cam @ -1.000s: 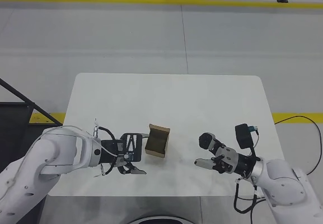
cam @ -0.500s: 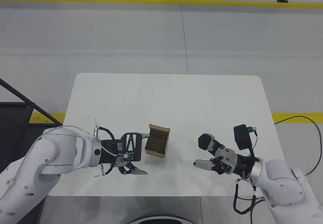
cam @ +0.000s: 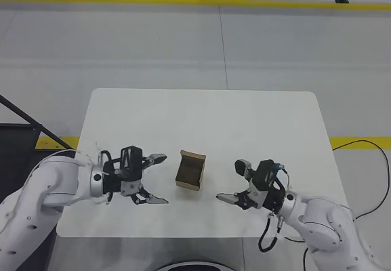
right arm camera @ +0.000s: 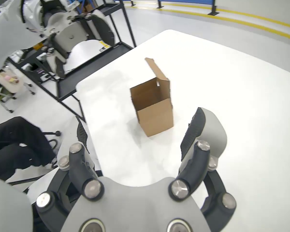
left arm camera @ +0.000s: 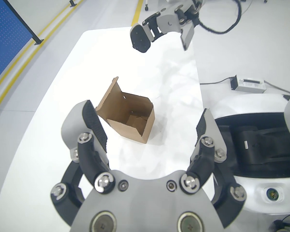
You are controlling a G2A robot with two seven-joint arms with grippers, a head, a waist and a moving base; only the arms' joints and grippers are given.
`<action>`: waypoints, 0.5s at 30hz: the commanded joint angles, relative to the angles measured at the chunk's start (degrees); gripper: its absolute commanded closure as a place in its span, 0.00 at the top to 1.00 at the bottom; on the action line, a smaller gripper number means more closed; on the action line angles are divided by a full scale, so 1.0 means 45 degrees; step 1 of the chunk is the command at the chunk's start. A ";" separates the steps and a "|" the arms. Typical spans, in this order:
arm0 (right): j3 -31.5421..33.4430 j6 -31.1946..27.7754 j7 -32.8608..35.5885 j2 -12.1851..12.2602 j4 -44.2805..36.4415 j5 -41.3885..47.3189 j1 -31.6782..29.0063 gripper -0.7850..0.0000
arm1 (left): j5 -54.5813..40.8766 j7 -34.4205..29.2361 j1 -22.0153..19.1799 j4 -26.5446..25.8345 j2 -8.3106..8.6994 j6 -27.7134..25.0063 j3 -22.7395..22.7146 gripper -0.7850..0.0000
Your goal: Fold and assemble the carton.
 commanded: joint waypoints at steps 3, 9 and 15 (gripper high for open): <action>0.0005 -0.0260 0.0228 0.0003 0.0006 0.0321 0.0006 1.00 | 0.0005 0.0002 0.0001 -0.0009 -0.0001 -0.0005 -0.0001 1.00; 0.0006 -0.0207 0.0088 -0.0005 -0.0050 0.0278 0.0007 1.00 | -0.0021 0.0021 0.0034 -0.0027 -0.0013 0.0113 0.0029 1.00; -0.0484 0.0565 -0.0694 -0.0069 -0.0428 -0.2628 -0.0053 1.00 | -0.1825 0.0347 -0.0620 0.1522 -0.0208 -0.0006 0.0926 1.00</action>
